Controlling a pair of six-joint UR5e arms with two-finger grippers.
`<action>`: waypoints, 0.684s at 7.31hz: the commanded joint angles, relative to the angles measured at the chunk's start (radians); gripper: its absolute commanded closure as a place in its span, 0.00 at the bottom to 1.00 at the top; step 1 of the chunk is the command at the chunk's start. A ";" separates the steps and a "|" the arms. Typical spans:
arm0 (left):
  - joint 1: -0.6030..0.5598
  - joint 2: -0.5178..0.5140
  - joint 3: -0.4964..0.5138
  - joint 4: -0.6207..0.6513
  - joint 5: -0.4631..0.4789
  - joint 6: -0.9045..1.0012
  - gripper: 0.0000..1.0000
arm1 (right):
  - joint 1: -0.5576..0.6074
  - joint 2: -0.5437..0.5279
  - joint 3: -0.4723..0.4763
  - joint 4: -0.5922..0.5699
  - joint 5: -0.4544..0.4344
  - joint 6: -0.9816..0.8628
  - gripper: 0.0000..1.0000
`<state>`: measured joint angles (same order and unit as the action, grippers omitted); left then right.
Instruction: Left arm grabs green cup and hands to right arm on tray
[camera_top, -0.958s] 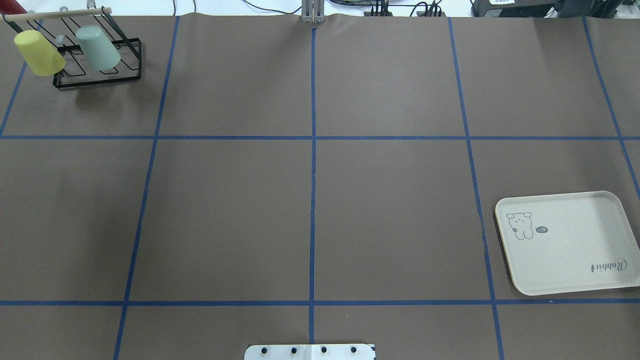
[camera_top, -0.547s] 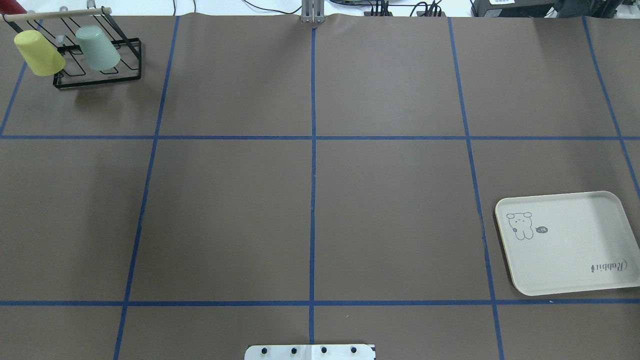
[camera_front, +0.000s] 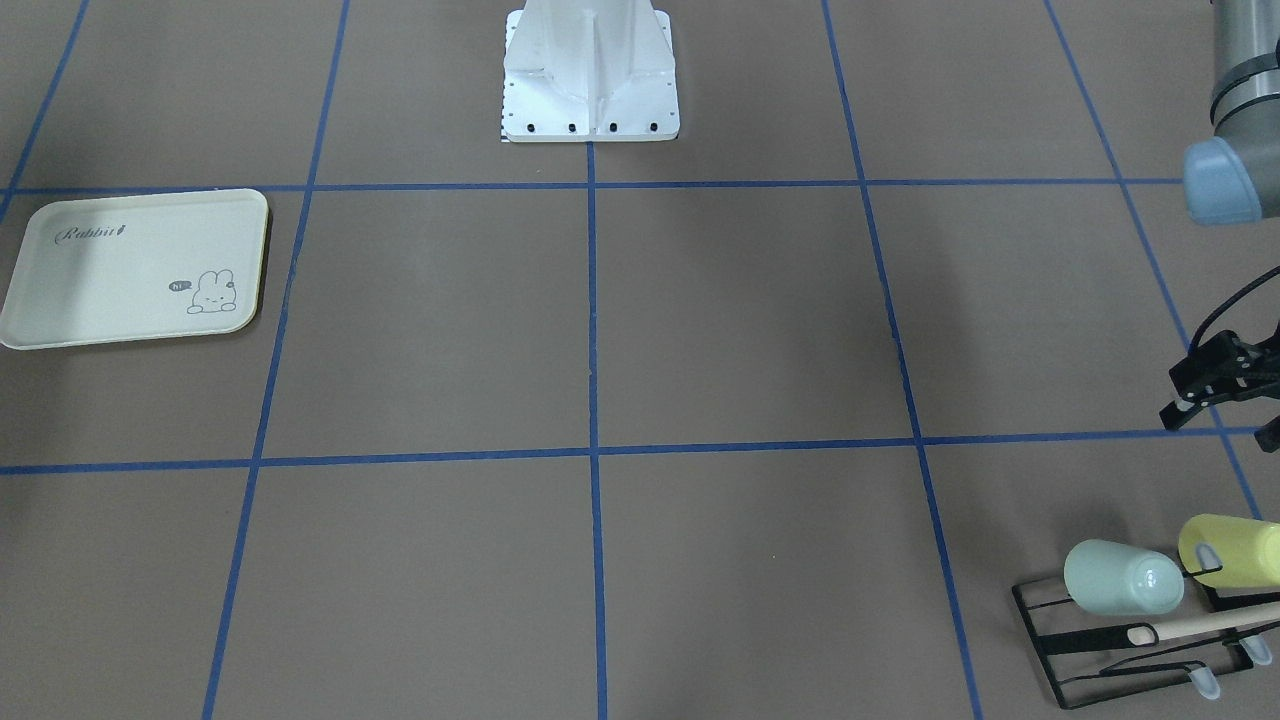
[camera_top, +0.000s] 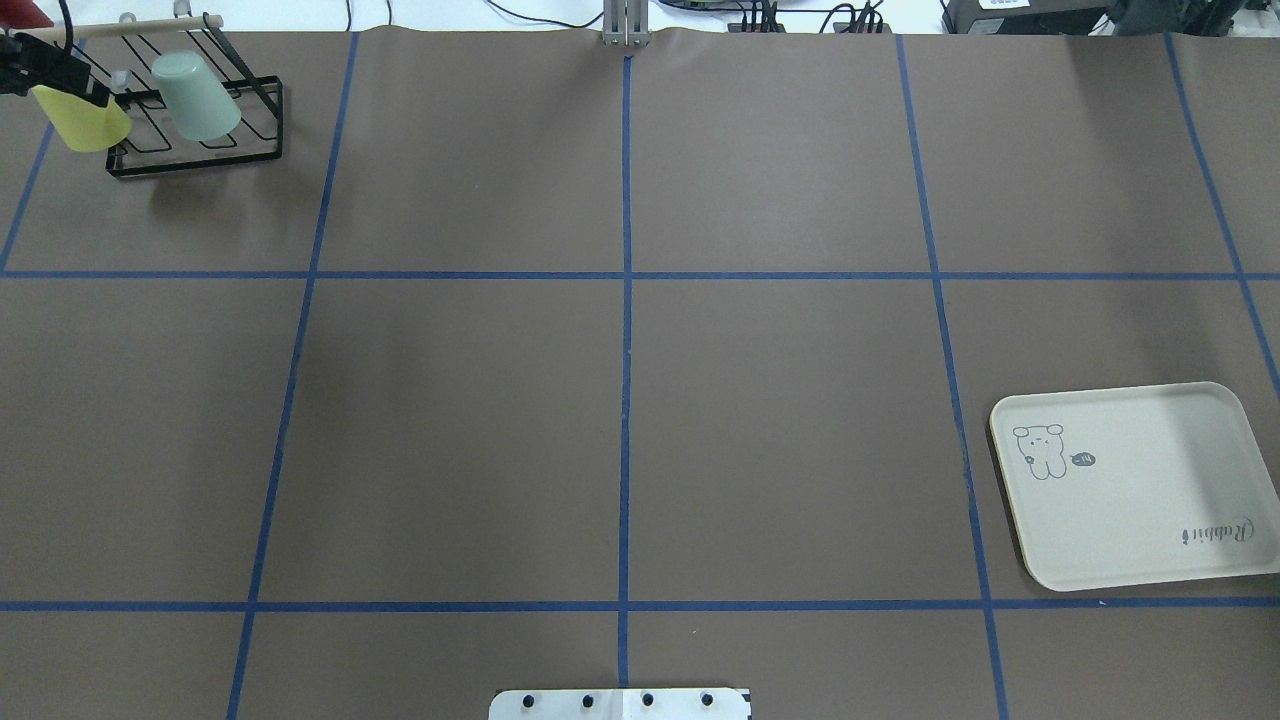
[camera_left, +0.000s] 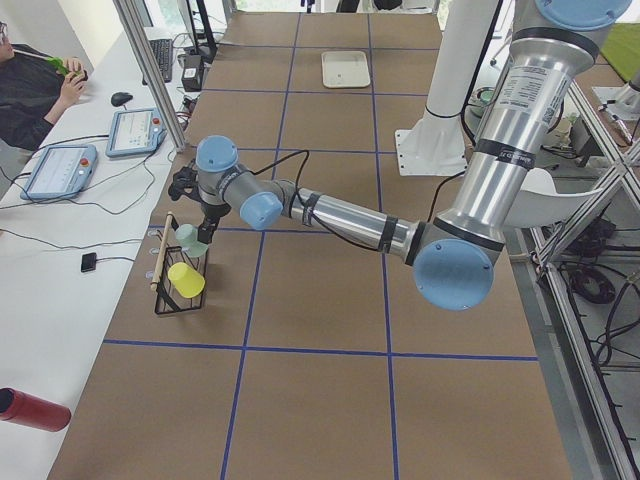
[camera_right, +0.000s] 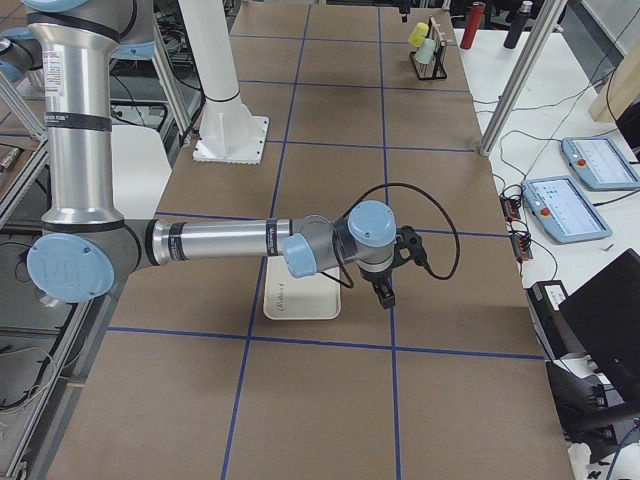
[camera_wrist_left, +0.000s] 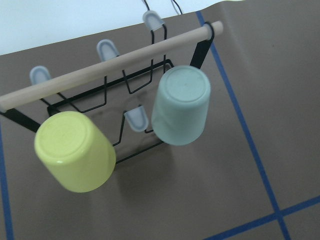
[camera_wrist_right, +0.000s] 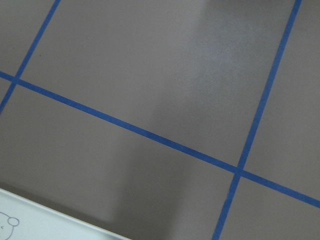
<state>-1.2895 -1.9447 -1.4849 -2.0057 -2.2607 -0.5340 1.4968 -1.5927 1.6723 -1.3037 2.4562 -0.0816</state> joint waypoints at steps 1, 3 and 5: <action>0.057 -0.142 0.160 0.001 0.047 -0.156 0.00 | -0.003 0.002 -0.005 0.000 0.021 0.000 0.01; 0.087 -0.241 0.341 -0.004 0.049 -0.136 0.01 | -0.003 0.002 -0.008 0.000 0.023 -0.001 0.01; 0.087 -0.292 0.440 -0.001 0.052 -0.098 0.01 | -0.003 0.000 -0.009 0.000 0.023 -0.001 0.01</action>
<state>-1.2060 -2.1968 -1.1203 -2.0059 -2.2117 -0.6467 1.4941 -1.5916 1.6642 -1.3039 2.4785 -0.0827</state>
